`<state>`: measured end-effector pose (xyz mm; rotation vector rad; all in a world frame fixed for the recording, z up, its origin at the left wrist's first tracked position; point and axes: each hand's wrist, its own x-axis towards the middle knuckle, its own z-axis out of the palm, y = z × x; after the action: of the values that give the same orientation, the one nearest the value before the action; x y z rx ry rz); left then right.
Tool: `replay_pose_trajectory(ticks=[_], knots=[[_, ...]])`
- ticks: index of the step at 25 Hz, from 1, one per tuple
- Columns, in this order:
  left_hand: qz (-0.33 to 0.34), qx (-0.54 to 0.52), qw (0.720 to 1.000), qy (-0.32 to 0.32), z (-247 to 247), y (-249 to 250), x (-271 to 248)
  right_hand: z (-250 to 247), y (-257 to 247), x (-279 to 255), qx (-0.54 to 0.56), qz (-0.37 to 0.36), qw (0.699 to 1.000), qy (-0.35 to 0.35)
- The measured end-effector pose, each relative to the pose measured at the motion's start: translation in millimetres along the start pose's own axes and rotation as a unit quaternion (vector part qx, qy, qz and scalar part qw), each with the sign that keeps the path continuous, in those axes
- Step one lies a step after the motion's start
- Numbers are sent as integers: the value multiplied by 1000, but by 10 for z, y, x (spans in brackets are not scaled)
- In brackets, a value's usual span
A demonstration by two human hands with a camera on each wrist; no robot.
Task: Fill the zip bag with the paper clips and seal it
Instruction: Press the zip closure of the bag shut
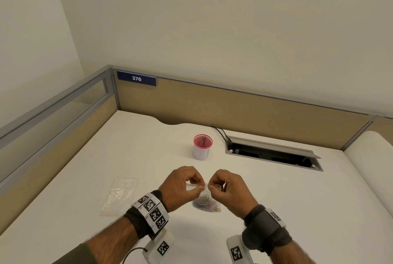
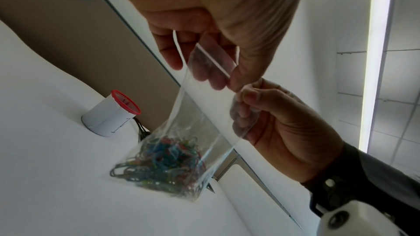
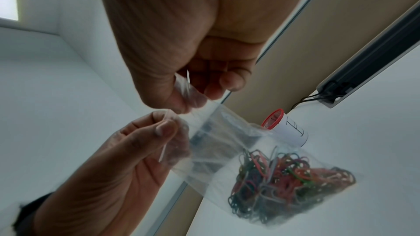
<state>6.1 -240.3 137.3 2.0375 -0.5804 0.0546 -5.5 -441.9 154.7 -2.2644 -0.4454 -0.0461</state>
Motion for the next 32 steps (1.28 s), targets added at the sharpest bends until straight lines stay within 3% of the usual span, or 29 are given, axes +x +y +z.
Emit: replay_pose_trajectory(ticks=[14, 19, 32], knots=[[-23, -13, 999, 20, -2, 60, -12, 8, -44, -22, 15, 0, 1000, 2], [-37, -33, 997, 55, -86, 27, 15, -65, 11, -27, 35, 8, 999, 31], [-30, -37, 997, 65, -149, 50, -8, -35, -123, 23, 66, 6, 996, 54]])
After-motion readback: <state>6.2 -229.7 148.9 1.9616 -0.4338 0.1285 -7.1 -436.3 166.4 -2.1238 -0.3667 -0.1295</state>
